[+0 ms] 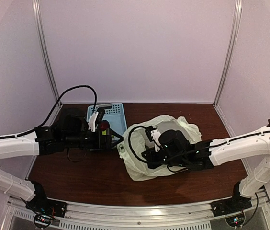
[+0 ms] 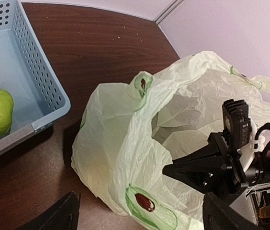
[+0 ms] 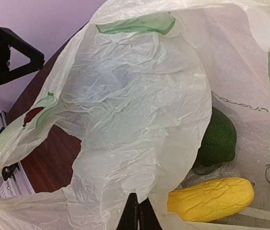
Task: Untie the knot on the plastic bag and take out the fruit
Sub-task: Hold the bag opening of the takeout bag.
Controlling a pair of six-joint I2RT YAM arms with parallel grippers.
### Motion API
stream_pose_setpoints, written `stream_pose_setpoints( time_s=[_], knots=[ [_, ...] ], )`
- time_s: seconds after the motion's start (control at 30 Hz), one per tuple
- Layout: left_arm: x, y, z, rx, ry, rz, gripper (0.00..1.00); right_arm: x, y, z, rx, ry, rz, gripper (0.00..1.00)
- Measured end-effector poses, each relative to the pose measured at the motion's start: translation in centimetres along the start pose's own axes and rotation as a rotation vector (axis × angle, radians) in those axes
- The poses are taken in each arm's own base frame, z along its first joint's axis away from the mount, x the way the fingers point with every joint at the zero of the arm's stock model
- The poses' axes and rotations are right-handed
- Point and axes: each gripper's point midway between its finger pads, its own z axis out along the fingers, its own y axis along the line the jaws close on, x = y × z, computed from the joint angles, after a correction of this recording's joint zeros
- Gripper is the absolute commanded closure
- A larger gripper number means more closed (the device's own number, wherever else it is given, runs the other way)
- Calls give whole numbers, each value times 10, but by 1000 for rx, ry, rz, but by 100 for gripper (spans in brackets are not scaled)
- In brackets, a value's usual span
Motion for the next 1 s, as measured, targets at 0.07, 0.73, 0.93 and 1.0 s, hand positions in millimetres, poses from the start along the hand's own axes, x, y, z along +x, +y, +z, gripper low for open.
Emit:
stream_pose_setpoints(
  time_s=[0.07, 0.73, 0.93, 1.0],
  knots=[
    [1, -2, -8, 9, -2, -32, 8, -3, 0, 3, 16, -9, 3, 100],
    [51, 5, 40, 52, 155, -195, 2, -6, 35, 11, -33, -33, -51, 100],
    [52, 7, 57, 59, 155, -200, 2, -4, 44, 10, -66, -38, -73, 100],
    [49, 4, 58, 69, 144, -200, 2, -1, 44, 10, -72, -34, -77, 100]
  ],
)
